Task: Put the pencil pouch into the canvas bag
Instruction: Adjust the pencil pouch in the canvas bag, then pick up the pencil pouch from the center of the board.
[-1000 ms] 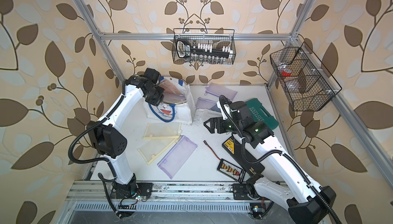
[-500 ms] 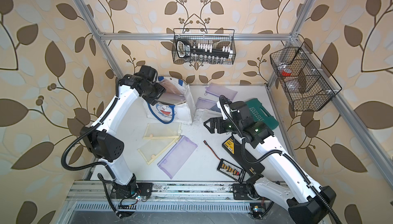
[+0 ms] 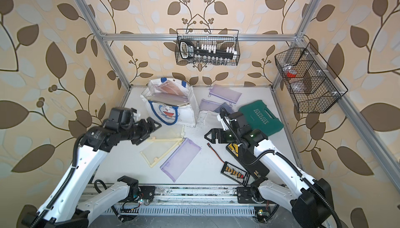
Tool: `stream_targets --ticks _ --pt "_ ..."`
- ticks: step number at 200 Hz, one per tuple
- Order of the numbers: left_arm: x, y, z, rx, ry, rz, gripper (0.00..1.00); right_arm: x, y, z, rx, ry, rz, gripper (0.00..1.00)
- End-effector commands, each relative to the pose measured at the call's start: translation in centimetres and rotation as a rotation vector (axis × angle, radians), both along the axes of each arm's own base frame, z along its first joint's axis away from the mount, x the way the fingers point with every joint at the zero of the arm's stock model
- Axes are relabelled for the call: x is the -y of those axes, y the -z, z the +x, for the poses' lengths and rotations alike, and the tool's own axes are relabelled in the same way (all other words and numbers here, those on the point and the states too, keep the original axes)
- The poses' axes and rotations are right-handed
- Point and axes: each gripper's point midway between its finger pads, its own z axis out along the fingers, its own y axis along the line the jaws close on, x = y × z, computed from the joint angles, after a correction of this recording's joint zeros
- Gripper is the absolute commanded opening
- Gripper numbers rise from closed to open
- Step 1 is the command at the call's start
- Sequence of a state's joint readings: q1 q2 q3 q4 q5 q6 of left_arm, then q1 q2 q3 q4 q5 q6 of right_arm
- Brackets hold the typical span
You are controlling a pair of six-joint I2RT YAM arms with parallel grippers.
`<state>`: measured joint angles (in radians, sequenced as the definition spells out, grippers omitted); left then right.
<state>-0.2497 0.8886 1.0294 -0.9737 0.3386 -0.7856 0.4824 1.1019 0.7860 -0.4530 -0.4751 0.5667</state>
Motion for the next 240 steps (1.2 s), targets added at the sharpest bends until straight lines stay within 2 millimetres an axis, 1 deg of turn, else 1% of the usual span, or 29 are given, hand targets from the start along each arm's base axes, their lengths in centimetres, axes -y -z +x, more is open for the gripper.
stream_targets --ticks 1,16,27,42,52,75,99,109,132,166,188,204,222,234,240 --pt "1.5 3.4 -1.4 -0.039 0.066 -0.080 0.89 -1.7 1.7 -1.0 -0.102 0.005 0.125 0.99" --pt "1.6 6.6 -1.9 -0.080 0.082 -0.071 0.90 -2.3 3.4 -1.5 -0.137 0.004 0.132 0.99" --pt "2.1 8.6 -1.9 -0.125 0.101 -0.089 0.89 -3.0 4.5 -1.9 -0.165 -0.007 0.132 0.99" --pt "3.2 10.2 -1.6 -0.151 0.131 -0.136 0.88 -4.4 5.6 -2.4 -0.193 -0.027 0.129 0.99" --pt "3.6 10.9 -1.2 -0.148 0.144 -0.151 0.87 -5.4 6.2 -2.6 -0.206 -0.040 0.132 0.99" --pt "3.6 12.4 -0.8 -0.157 0.160 -0.135 0.85 -7.3 7.4 -3.1 -0.228 -0.066 0.154 0.99" --pt "3.2 14.1 -0.6 -0.177 0.165 -0.080 0.84 -7.6 9.3 -3.3 -0.270 -0.056 0.151 0.99" --pt "3.1 14.7 -0.4 -0.175 0.166 -0.071 0.83 -8.1 9.7 -4.0 -0.273 -0.082 0.149 0.99" --pt "3.3 16.4 -0.5 -0.202 0.167 -0.064 0.82 -8.7 10.6 -4.4 -0.307 -0.081 0.150 0.99" --pt "3.9 18.0 -1.5 -0.234 0.210 -0.001 0.82 -9.7 11.9 -4.7 -0.335 -0.106 0.131 0.99" --pt "4.3 19.0 -2.4 -0.258 0.223 -0.011 0.81 -10.0 12.6 -4.7 -0.348 -0.114 0.141 0.99" --pt "4.7 19.7 -3.2 -0.284 0.223 -0.038 0.81 -10.3 12.7 -4.9 -0.354 -0.117 0.183 0.97" --pt "5.7 20.5 -4.3 -0.307 0.238 -0.058 0.80 -10.2 13.3 -5.1 -0.370 -0.118 0.185 0.96" --pt "6.7 20.7 -5.0 -0.307 0.276 -0.049 0.79 -10.1 13.6 -5.3 -0.375 -0.123 0.178 0.95" --pt "7.2 20.8 -5.4 -0.324 0.266 -0.061 0.79 -10.1 13.7 -5.3 -0.375 -0.124 0.173 0.95"
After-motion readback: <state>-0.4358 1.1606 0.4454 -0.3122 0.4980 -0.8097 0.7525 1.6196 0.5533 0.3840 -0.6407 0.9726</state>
